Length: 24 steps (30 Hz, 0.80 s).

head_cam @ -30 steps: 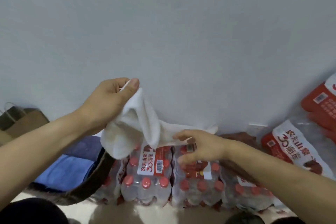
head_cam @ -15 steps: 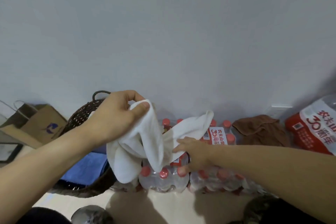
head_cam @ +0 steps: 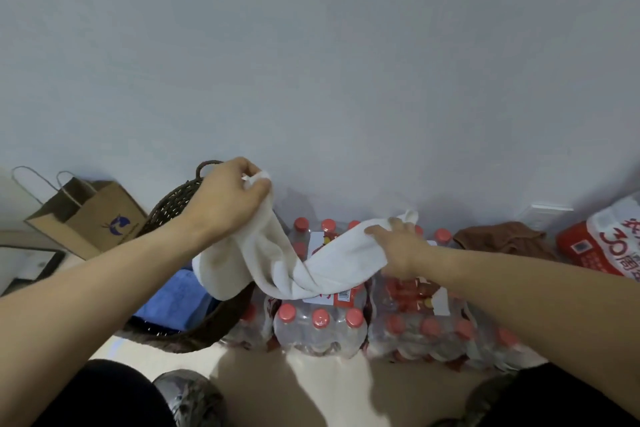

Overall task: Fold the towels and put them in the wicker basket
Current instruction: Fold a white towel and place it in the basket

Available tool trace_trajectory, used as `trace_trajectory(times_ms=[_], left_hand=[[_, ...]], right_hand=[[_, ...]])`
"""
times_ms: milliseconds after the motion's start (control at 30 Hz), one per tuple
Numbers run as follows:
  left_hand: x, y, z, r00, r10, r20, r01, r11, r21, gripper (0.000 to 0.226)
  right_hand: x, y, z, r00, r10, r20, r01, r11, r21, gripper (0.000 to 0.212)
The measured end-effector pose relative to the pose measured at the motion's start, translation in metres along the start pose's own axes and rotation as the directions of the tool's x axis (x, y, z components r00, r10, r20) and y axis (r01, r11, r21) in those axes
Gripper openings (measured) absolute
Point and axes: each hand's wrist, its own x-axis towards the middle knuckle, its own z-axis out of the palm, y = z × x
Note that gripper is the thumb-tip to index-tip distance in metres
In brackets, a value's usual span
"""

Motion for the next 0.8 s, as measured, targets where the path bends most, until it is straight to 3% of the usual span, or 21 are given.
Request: trace_trajectory(times_ms=[100, 167, 233, 400, 533, 700, 800], left_hand=[[-0.003, 0.007, 0.01, 0.997, 0.043, 0.059, -0.045, 0.998, 0.035, 0.013], [-0.005, 0.012, 0.016, 0.994, 0.065, 0.089, -0.07, 0.996, 0.047, 0.013], [-0.006, 0.015, 0.021, 0.989, 0.089, 0.12, -0.096, 0.994, 0.052, 0.012], [-0.01, 0.023, 0.025, 0.968, 0.116, 0.221, -0.132, 0.989, 0.06, 0.013], [-0.01, 0.033, 0.029, 0.945, 0.102, 0.31, -0.11, 0.994, 0.009, 0.014], [-0.015, 0.053, 0.03, 0.903, 0.063, 0.425, 0.039, 0.973, -0.228, 0.02], [-0.022, 0.068, 0.03, 0.811, 0.131, 0.57, 0.081, 0.94, -0.331, 0.027]], right_hand=[[0.006, 0.023, 0.001, 0.97, 0.074, 0.23, -0.048, 0.992, -0.118, 0.096], [0.009, 0.032, 0.002, 0.987, 0.009, 0.158, 0.017, 0.986, -0.166, 0.083], [0.012, 0.037, 0.001, 0.997, -0.063, 0.04, 0.067, 0.993, -0.093, 0.059], [0.006, 0.046, -0.01, 0.996, -0.047, -0.075, 0.053, 0.996, 0.069, 0.033], [-0.016, 0.04, -0.054, 0.982, -0.071, -0.176, 0.131, 0.926, 0.355, 0.015], [-0.066, 0.028, -0.111, 0.946, -0.126, -0.298, 0.27, 0.816, 0.512, 0.032], [-0.096, 0.021, -0.127, 0.927, -0.188, -0.324, 0.349, 0.748, 0.565, 0.035]])
